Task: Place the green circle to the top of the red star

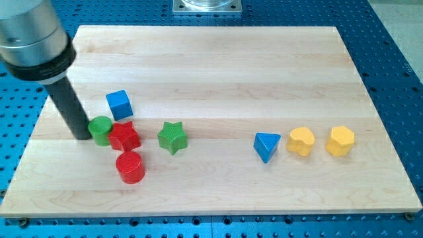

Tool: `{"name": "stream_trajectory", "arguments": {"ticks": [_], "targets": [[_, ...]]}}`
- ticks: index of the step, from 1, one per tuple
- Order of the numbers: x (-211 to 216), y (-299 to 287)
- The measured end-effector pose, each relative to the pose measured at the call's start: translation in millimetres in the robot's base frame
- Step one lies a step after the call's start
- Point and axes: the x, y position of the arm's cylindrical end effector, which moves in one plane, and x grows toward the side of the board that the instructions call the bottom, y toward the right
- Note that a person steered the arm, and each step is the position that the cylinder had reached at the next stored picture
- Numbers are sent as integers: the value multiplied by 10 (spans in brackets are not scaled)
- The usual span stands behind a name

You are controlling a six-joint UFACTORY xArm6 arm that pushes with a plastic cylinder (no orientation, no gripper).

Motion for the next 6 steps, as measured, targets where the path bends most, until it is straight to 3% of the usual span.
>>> {"name": "stream_trajectory", "arguments": {"ticks": [2,3,6], "targets": [[166,3],[60,612],[41,1538]]}}
